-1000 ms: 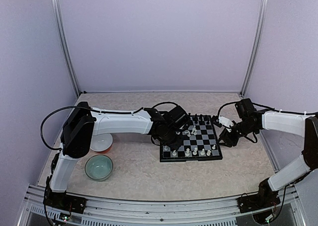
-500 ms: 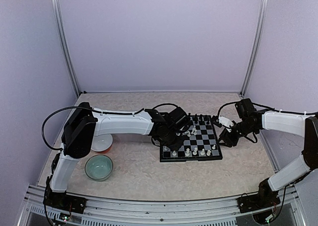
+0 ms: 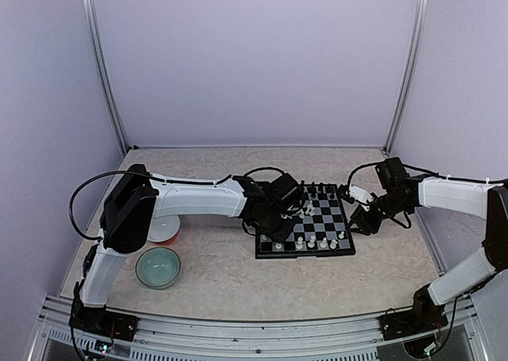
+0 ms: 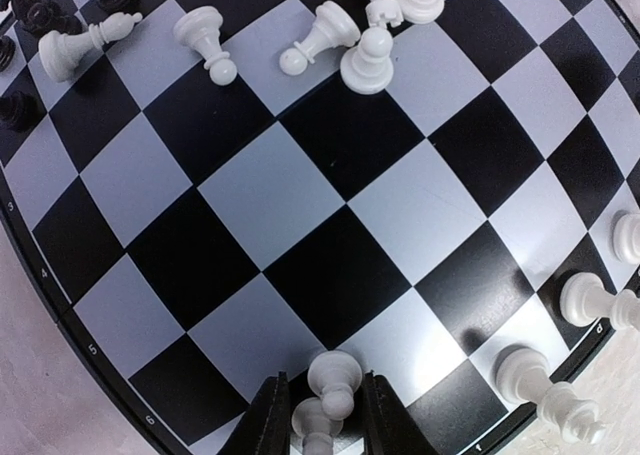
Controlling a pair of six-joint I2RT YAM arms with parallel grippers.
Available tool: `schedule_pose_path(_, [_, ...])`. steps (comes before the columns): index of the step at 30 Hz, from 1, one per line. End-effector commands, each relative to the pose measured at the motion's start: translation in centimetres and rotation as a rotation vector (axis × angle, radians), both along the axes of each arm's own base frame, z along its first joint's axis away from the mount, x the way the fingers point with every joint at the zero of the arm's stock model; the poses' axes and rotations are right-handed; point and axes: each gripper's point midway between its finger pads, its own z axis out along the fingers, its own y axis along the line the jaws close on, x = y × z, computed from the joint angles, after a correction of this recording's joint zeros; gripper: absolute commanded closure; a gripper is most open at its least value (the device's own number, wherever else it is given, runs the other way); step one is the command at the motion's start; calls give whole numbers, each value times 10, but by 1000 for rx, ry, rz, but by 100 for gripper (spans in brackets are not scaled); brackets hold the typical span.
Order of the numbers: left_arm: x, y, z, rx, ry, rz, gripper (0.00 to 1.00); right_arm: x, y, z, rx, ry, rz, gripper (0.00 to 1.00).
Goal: Set up the chess pieces on the board
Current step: Place the pawn on the chessboard.
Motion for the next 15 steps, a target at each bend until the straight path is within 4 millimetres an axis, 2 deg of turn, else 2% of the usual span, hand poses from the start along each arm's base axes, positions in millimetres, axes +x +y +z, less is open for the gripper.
schedule_pose_path(1, [3,-6,9,-5,-25,0,72,-9,2,-9,-14,34,21,54])
schedule_pose_path(8, [8,-11,13,-6,-48,-10,69,-9,2,-8,-12,33,22,54])
schedule_pose_path(15, [5,-12,9,-5,-35,-16,78,-9,2,-9,-12,34,24,54])
